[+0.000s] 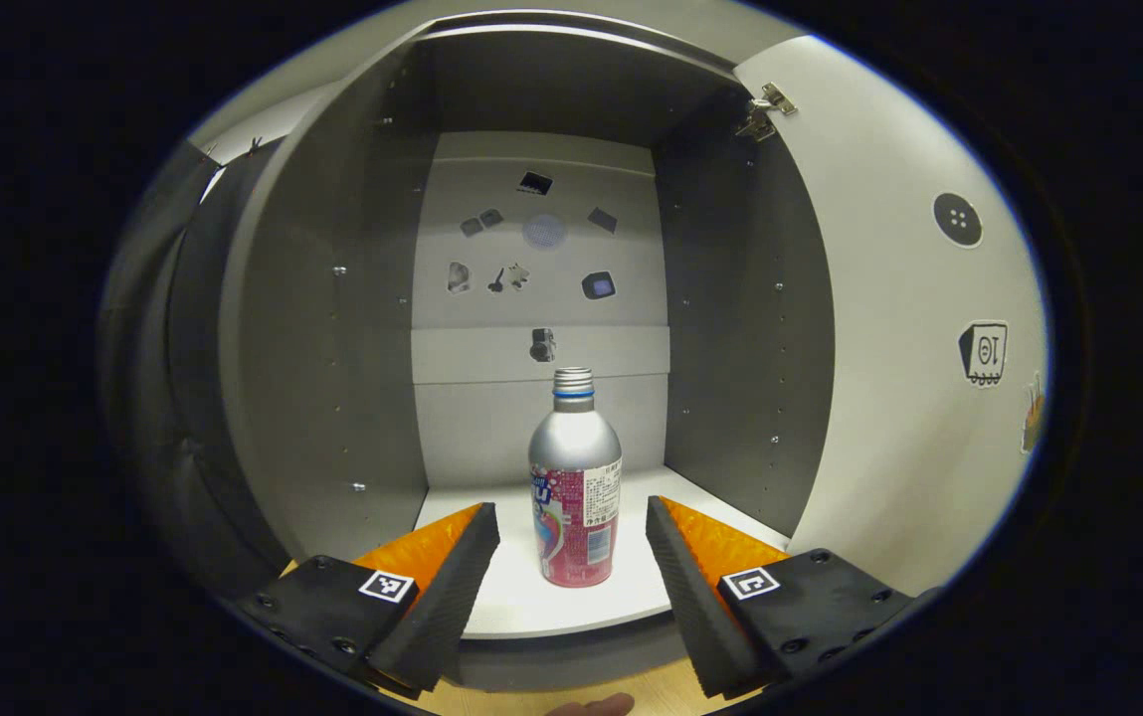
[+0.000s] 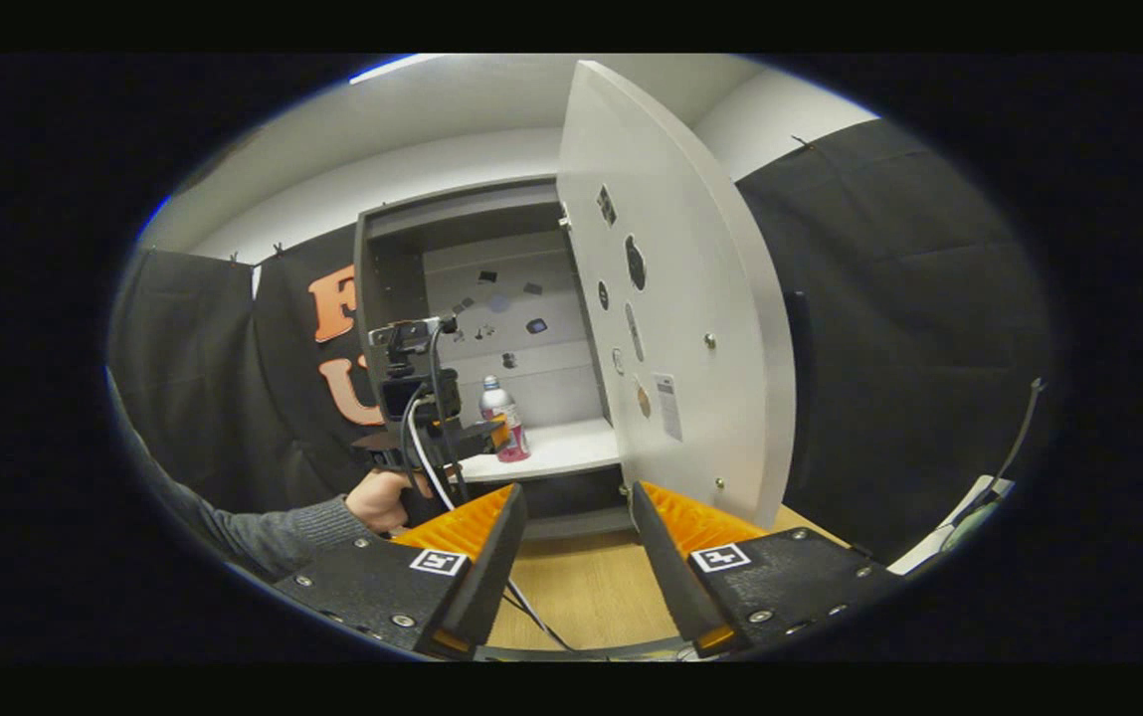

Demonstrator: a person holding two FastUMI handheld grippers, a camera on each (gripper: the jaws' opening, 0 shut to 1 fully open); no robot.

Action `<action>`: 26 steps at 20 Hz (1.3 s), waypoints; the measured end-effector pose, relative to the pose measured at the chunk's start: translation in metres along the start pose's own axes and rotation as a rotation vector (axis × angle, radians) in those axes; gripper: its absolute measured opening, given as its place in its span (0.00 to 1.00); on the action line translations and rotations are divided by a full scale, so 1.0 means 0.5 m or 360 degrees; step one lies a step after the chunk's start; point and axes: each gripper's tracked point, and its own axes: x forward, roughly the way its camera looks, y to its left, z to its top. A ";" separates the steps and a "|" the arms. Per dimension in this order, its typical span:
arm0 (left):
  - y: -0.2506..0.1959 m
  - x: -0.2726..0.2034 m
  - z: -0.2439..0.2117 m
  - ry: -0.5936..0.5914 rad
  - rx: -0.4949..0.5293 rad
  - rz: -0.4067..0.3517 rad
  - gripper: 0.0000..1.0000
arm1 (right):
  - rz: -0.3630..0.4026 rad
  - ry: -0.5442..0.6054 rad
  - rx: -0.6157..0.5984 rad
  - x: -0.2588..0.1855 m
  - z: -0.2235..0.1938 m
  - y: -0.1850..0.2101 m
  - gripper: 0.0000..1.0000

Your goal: Open the cabinet door with the right hand, grasp the bottle in the cabinet with the left hand and place it on the coaster, then close the cabinet door with the right hand.

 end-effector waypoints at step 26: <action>0.059 -0.185 -0.061 -0.0042 0.0045 0.0129 0.84 | 0.0064 0.0136 0.0045 -0.053 -0.046 0.004 0.71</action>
